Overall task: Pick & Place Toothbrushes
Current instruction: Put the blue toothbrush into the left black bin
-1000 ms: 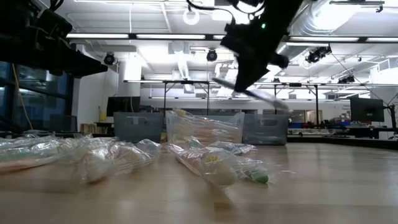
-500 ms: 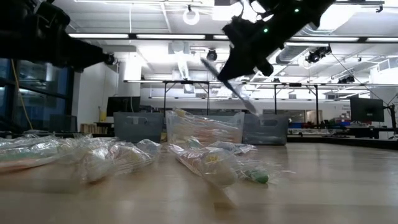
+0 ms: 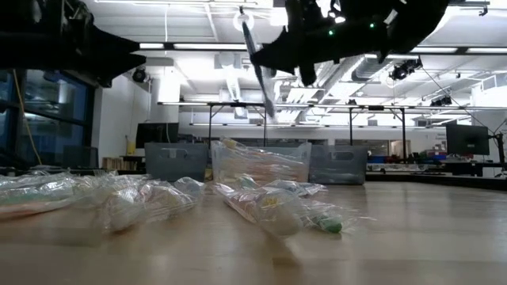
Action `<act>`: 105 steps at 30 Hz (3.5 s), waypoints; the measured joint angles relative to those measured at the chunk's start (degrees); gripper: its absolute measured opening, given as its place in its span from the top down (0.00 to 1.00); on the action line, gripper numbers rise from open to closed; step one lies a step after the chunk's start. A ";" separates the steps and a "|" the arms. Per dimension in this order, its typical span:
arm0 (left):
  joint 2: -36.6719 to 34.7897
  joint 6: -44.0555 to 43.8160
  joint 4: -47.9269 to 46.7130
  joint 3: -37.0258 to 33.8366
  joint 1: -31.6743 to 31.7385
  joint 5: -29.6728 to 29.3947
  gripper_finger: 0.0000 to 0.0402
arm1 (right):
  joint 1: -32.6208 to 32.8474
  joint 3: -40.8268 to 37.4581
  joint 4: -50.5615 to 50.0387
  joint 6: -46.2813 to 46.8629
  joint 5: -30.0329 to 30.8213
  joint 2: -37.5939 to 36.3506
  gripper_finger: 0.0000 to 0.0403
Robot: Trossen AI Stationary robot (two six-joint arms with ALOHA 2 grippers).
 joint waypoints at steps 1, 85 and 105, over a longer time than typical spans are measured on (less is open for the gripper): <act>1.76 -0.53 1.99 0.00 0.00 0.00 0.49 | -0.18 0.02 1.84 -0.33 -0.91 0.75 0.97; 56.56 2.02 16.62 24.13 0.04 0.66 0.97 | -1.59 13.40 6.11 1.54 -13.10 11.95 0.65; 55.47 -7.39 -30.52 38.90 25.91 -8.23 0.97 | 1.79 13.42 -31.78 6.59 3.31 -6.23 0.40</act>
